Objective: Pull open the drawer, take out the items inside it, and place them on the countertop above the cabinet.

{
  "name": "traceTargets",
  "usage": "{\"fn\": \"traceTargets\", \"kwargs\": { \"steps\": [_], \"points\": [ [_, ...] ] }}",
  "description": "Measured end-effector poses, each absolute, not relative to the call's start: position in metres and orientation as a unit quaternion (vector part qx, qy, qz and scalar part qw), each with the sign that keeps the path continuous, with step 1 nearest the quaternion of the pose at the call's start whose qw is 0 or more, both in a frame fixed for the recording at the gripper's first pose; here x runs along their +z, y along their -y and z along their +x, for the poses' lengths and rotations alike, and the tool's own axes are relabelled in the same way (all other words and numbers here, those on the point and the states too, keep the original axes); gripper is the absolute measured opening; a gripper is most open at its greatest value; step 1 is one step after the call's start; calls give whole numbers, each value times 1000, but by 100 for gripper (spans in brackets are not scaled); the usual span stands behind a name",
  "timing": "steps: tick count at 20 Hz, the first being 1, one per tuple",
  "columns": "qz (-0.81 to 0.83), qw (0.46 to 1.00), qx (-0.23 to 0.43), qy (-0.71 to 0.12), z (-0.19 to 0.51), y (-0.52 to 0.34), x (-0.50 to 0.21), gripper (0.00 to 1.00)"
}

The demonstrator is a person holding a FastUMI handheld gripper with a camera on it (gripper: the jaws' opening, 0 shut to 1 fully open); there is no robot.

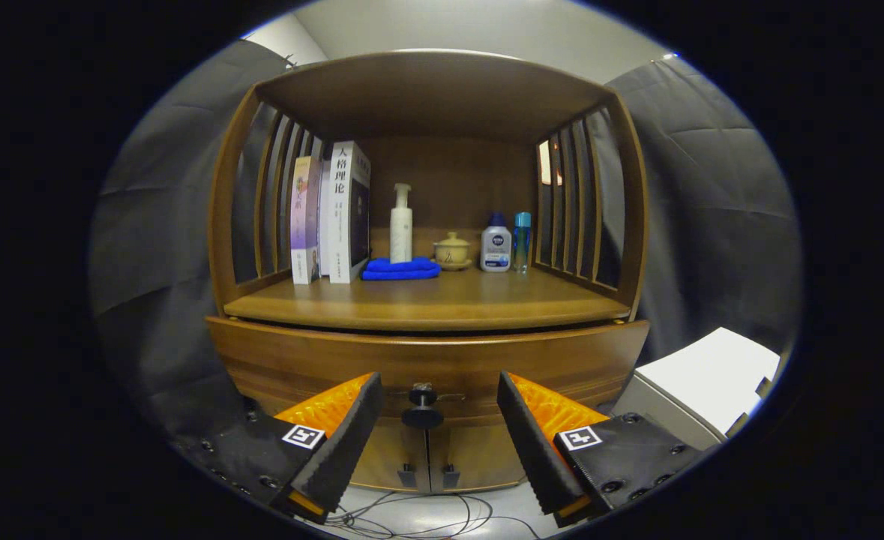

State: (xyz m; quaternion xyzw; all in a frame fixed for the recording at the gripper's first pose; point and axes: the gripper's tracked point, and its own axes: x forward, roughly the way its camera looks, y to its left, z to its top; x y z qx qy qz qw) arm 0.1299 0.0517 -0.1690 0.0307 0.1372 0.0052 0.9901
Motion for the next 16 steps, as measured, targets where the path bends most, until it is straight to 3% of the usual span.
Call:
{"fn": "traceTargets", "kwargs": {
  "steps": [8, 16],
  "points": [
    [39, 985, 23, -168, 153, -62, -217, 96],
    [32, 980, 32, -191, 161, -72, -244, 71]
  ]
}}
